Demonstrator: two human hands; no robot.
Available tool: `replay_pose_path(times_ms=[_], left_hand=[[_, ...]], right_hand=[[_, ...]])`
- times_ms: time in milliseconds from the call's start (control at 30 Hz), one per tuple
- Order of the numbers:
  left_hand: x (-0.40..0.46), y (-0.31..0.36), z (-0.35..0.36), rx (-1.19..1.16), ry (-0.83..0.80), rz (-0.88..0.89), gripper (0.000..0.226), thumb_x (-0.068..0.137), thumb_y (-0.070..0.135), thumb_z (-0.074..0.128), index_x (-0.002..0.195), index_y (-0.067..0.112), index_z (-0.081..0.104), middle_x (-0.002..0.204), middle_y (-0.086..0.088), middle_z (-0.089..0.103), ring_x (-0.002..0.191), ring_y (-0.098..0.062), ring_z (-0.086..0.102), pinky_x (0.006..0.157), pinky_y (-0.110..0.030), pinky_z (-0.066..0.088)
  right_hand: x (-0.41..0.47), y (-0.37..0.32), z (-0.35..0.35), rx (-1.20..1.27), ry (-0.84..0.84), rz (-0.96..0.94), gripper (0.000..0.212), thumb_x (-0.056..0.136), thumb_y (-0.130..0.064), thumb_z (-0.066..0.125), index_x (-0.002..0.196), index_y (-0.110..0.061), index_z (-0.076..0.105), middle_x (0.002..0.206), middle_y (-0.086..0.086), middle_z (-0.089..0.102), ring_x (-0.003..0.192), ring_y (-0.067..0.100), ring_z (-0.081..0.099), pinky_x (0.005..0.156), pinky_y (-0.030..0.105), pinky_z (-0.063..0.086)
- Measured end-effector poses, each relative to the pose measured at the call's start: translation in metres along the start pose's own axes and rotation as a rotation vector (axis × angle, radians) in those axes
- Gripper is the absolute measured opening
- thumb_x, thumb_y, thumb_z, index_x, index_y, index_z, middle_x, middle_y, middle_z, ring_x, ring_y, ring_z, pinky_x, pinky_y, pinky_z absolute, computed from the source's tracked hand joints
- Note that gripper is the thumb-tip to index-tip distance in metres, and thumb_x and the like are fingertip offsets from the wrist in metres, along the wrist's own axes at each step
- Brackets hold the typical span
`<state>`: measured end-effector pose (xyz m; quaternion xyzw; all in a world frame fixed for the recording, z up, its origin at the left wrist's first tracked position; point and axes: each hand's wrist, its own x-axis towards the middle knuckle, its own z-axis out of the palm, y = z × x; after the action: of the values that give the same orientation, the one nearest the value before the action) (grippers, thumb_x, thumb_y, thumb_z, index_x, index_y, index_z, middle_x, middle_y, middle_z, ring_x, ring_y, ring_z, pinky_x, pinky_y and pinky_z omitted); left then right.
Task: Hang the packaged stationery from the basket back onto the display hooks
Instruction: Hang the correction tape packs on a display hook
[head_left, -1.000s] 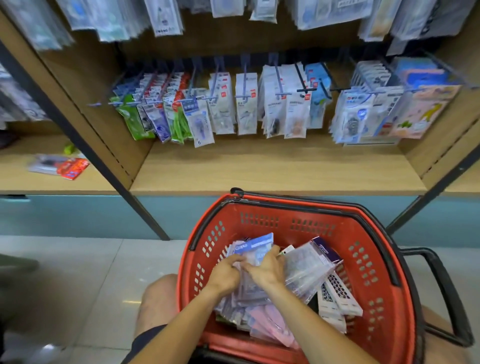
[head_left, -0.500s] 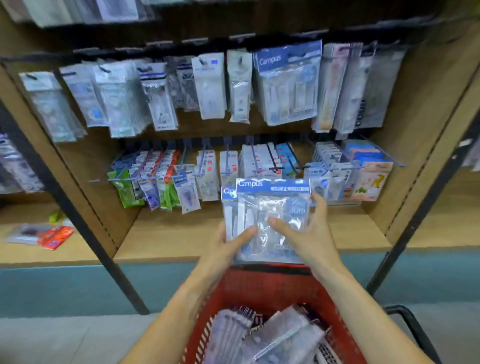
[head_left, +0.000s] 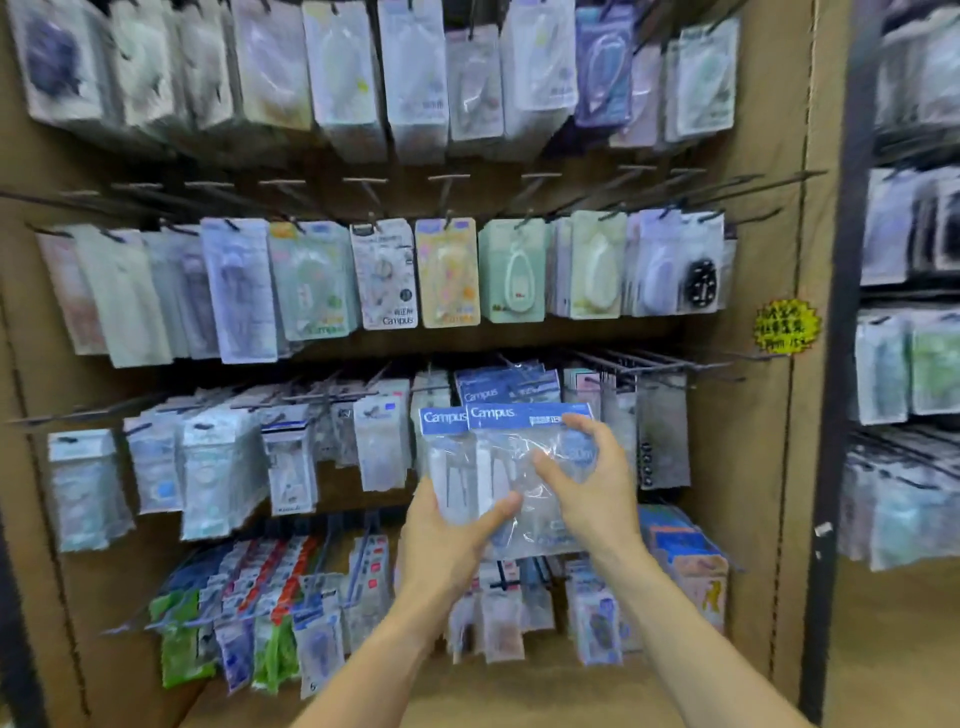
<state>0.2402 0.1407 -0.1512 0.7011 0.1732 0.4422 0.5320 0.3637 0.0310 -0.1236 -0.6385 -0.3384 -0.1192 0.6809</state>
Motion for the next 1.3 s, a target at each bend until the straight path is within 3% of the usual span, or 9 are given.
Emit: replay_pose_path(times_ms=[167,267,400,500,767,933,1067,1200,1300], left_hand=[[0.010,0.001,0.010,0.089,0.103,-0.024,0.084,0.059,0.068,0.090,0.130,0.035,0.060,0.120,0.013,0.072,0.111,-0.010,0.069,0.096,-0.041,0.059],[0.008,0.003,0.010,0.152,0.158,-0.037,0.071,0.065,0.062,0.089,0.124,0.035,0.060,0.113,0.017,0.072,0.104,-0.005,0.068,0.087,-0.028,0.055],[-0.001,0.001,-0.001,0.272,0.225,-0.062,0.058,0.075,0.069,0.078,0.119,0.037,0.058,0.109,0.017,0.070,0.099,-0.010,0.066,0.083,-0.035,0.054],[-0.009,0.002,-0.014,0.300,0.303,-0.051,0.040,0.085,0.061,0.073,0.111,0.037,0.055,0.098,0.019,0.067,0.087,-0.009,0.062,0.076,-0.032,0.049],[-0.022,0.013,-0.029,0.281,0.363,0.043,0.033,0.083,0.062,0.074,0.101,0.039,0.059,0.087,0.023,0.068,0.080,0.009,0.062,0.065,-0.023,0.047],[-0.026,0.011,-0.036,0.229,0.415,0.043,0.030,0.084,0.059,0.075,0.090,0.033,0.061,0.082,0.014,0.069,0.078,-0.004,0.064,0.067,-0.034,0.050],[-0.030,0.012,-0.039,0.201,0.424,0.066,0.027,0.084,0.054,0.077,0.087,0.033,0.060,0.081,0.010,0.069,0.077,-0.007,0.064,0.063,-0.030,0.048],[-0.028,0.011,-0.037,0.187,0.391,0.072,0.028,0.083,0.055,0.077,0.088,0.032,0.063,0.080,0.008,0.071,0.077,-0.012,0.068,0.068,-0.036,0.057],[-0.023,0.009,-0.035,0.169,0.331,0.084,0.028,0.082,0.058,0.078,0.097,0.036,0.065,0.090,0.016,0.073,0.086,-0.004,0.069,0.077,-0.037,0.058]], right_hand=[[0.016,-0.004,0.002,-0.057,-0.074,-0.004,0.061,0.085,-0.029,0.082,0.140,-0.032,0.055,0.135,-0.008,0.050,0.119,-0.001,0.044,0.104,0.019,0.029],[0.023,-0.006,0.003,-0.053,-0.087,0.010,0.061,0.086,-0.028,0.082,0.141,-0.032,0.055,0.131,-0.007,0.046,0.119,0.002,0.046,0.102,0.018,0.030],[0.028,-0.004,0.005,-0.099,-0.101,0.016,0.067,0.087,-0.027,0.081,0.146,-0.031,0.051,0.130,-0.004,0.041,0.119,0.007,0.045,0.100,0.013,0.028],[0.029,-0.001,0.002,-0.129,-0.100,0.008,0.069,0.089,-0.026,0.079,0.150,-0.032,0.047,0.127,-0.001,0.039,0.114,0.006,0.044,0.085,0.001,0.029],[0.027,0.001,0.002,-0.151,-0.115,0.046,0.072,0.091,-0.033,0.076,0.155,-0.031,0.041,0.128,0.002,0.037,0.118,0.011,0.043,0.099,0.018,0.030],[0.029,0.002,0.005,-0.179,-0.116,0.039,0.073,0.092,-0.033,0.075,0.156,-0.029,0.040,0.124,0.002,0.035,0.124,0.017,0.043,0.113,0.029,0.035],[0.029,0.004,0.008,-0.210,-0.118,0.006,0.072,0.092,-0.033,0.074,0.156,-0.030,0.040,0.122,0.001,0.033,0.126,0.019,0.041,0.115,0.035,0.036],[0.033,0.011,0.015,-0.254,-0.101,-0.002,0.071,0.094,-0.033,0.073,0.156,-0.029,0.039,0.124,0.000,0.031,0.125,0.018,0.039,0.115,0.030,0.032],[0.049,0.012,0.028,-0.259,-0.126,0.055,0.071,0.096,-0.029,0.070,0.158,-0.023,0.036,0.128,0.004,0.031,0.119,0.017,0.042,0.102,0.020,0.030]])
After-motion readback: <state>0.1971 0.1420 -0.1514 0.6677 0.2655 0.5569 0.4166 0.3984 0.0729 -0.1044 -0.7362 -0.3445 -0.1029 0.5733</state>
